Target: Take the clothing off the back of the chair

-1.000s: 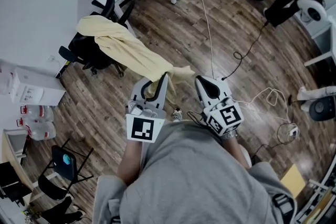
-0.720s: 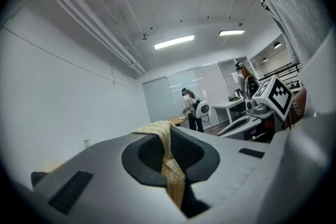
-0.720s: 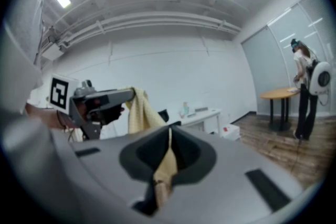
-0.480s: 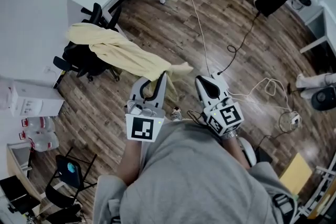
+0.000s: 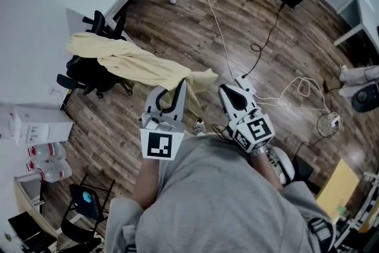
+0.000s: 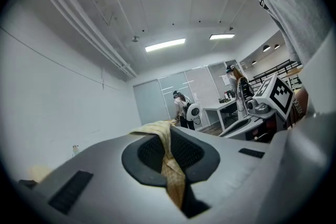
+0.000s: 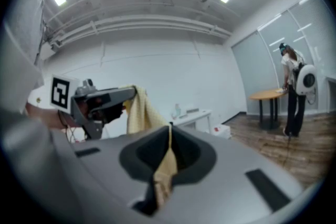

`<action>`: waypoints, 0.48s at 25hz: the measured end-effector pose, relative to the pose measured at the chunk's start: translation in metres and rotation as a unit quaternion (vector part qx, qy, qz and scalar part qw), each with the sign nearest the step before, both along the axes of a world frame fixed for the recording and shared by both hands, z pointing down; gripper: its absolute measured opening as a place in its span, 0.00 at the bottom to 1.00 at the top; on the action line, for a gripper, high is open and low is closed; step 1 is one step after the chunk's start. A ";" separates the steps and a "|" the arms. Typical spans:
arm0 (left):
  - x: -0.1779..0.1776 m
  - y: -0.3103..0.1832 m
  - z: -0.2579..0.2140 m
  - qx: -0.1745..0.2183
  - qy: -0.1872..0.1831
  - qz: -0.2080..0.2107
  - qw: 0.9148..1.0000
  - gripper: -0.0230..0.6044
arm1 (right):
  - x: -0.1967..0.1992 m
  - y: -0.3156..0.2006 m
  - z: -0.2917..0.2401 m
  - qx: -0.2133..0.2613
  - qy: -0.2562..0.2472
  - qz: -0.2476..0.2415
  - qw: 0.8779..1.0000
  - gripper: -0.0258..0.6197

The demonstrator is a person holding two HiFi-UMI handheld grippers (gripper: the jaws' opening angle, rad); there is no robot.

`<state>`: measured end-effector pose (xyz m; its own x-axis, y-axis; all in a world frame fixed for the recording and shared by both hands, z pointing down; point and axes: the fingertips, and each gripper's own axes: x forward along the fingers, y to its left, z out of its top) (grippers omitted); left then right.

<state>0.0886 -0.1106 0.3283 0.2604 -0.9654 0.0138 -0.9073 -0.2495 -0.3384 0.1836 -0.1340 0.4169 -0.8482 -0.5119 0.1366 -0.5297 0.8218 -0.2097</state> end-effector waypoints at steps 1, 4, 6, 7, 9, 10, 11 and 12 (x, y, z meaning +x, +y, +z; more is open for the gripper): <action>0.003 0.000 0.000 -0.001 0.001 0.005 1.000 0.11 | 0.003 0.000 0.000 0.000 0.000 0.004 1.000 0.09; 0.011 0.000 0.003 -0.003 0.006 0.024 1.000 0.11 | 0.006 0.001 0.000 0.000 -0.002 0.017 1.000 0.09; 0.015 0.000 0.004 -0.002 0.007 0.037 0.999 0.11 | 0.006 0.003 0.000 0.001 -0.001 0.024 1.000 0.09; 0.016 0.000 0.004 0.000 0.008 0.042 0.999 0.11 | 0.006 0.005 -0.001 0.002 0.001 0.026 1.000 0.09; 0.015 -0.002 0.003 0.003 0.009 0.046 0.999 0.11 | 0.007 0.006 -0.001 0.004 0.004 0.030 1.000 0.09; 0.015 -0.004 0.003 0.004 0.009 0.047 0.999 0.11 | 0.009 0.006 -0.001 0.004 0.006 0.033 0.999 0.09; 0.016 -0.005 0.002 0.004 0.010 0.048 0.999 0.11 | 0.013 0.006 0.000 0.003 0.007 0.037 0.999 0.09; 0.018 -0.006 0.001 0.004 0.012 0.050 0.999 0.11 | 0.016 0.006 0.000 0.002 0.007 0.041 0.999 0.09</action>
<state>0.1061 -0.1161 0.3298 0.3558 -0.9346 -0.0025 -0.8861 -0.3365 -0.3186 0.1994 -0.1275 0.4171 -0.8016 -0.5795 0.1472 -0.5979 0.7766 -0.1987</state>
